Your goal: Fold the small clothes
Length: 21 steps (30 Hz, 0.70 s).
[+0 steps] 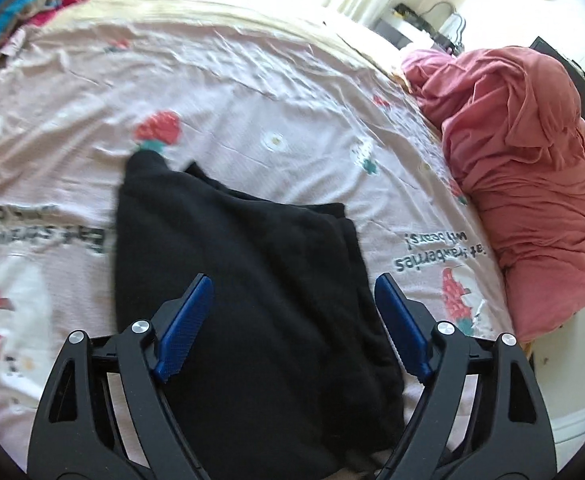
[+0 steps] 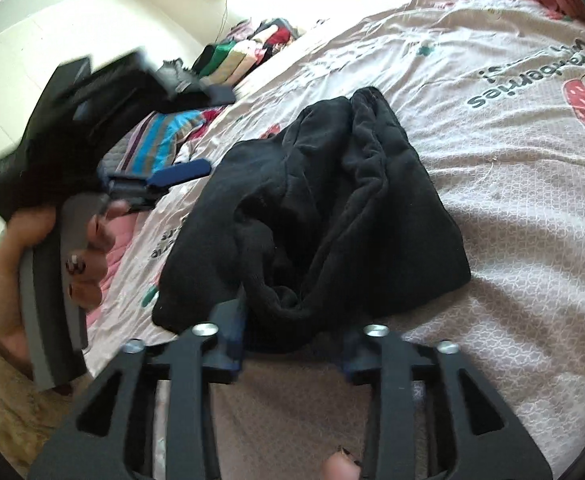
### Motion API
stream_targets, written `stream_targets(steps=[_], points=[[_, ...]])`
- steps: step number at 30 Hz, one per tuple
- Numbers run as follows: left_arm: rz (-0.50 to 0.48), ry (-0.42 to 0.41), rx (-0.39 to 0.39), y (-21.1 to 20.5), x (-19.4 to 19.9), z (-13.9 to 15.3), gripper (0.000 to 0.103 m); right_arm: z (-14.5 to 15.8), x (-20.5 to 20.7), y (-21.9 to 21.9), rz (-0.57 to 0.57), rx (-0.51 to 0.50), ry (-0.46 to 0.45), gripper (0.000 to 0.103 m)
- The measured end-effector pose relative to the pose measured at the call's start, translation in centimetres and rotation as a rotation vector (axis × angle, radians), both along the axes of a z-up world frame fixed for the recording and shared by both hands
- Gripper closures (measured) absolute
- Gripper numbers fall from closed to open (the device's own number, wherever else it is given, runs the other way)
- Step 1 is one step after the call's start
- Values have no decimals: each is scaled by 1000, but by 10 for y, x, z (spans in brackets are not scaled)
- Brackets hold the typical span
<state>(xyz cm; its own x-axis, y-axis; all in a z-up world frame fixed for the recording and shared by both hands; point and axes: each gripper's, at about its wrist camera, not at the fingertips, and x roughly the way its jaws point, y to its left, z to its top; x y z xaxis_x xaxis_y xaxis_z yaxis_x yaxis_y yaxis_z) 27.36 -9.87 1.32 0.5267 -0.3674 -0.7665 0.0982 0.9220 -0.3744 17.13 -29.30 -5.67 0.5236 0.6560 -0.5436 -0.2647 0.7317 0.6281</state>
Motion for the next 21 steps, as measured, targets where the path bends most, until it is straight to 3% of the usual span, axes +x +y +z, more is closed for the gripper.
stream_targets(steps=[1, 3, 4, 13, 16, 17, 18, 19, 21], points=[[17, -19, 40, 7, -7, 0, 27, 3, 3, -2, 24, 29, 16, 52], [44, -41, 96, 18, -17, -2, 27, 10, 12, -9, 67, 71, 38, 34], [59, -46, 118, 25, -23, -7, 27, 15, 19, -10, 91, 78, 49, 31], [74, -45, 154, 47, -53, -32, 27, 17, 90, 0, 110, 17, 155, 30], [74, -42, 143, 47, -55, -36, 27, 15, 106, 5, 118, -19, 155, 39], [73, -40, 138, 47, -56, -36, 27, 16, 114, 9, 124, -53, 150, 50], [72, -38, 136, 47, -56, -36, 27, 17, 118, 13, 129, -84, 137, 70], [71, -38, 138, 47, -56, -36, 27, 20, 120, 18, 140, -137, 99, 82], [66, -43, 143, 44, -57, -34, 27, 29, 118, 25, 161, -212, 32, 85]])
